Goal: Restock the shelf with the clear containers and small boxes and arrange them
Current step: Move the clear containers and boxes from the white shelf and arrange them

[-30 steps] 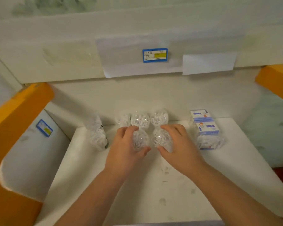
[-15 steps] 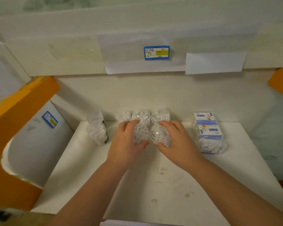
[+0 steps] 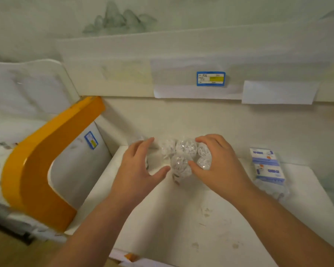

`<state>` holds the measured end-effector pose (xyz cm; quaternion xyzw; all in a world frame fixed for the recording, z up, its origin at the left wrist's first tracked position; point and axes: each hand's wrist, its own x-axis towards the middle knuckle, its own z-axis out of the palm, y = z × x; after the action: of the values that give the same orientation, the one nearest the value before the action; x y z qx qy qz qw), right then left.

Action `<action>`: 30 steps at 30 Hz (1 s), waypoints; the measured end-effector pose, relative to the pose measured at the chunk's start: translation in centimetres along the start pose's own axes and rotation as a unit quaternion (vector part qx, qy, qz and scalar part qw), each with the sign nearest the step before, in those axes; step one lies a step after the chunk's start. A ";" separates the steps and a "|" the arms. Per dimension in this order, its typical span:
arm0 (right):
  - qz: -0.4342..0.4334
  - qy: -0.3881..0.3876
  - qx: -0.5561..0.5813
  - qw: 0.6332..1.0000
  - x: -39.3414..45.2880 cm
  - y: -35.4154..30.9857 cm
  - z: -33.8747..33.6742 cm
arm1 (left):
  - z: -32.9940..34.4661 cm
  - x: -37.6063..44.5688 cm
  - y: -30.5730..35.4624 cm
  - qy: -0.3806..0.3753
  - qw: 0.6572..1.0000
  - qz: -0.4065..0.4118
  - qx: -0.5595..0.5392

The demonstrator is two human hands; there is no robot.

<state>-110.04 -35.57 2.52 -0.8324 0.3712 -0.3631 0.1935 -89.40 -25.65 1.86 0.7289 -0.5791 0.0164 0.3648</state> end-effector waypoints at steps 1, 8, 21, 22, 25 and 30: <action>-0.009 -0.003 0.010 1.000 0.5 -0.9 0.5 | -1.2 -0.2 -0.2 0.012 1.000 -0.007 0.008; -0.083 -0.044 0.096 0.991 3.1 -8.7 5.6 | -11.1 -3.6 -2.5 0.113 0.988 -0.057 0.082; -0.221 -0.092 0.137 0.961 3.2 -28.2 16.2 | -26.7 -12.3 -15.4 0.168 0.955 -0.214 0.122; -0.223 -0.091 0.133 0.961 3.0 -29.7 17.3 | -27.9 -13.0 -17.0 0.159 0.954 -0.221 0.127; -0.221 -0.089 0.117 0.964 2.4 -34.0 20.4 | -31.2 -14.7 -21.9 0.144 0.954 -0.224 0.141; -0.195 -0.101 0.100 0.970 2.2 -39.5 26.3 | -36.4 -16.8 -28.9 0.135 0.957 -0.222 0.127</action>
<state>-70.47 -10.19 9.46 -0.8975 0.1419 -0.3434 0.2376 -55.70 10.14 6.23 0.8702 -0.3415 0.1066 0.3388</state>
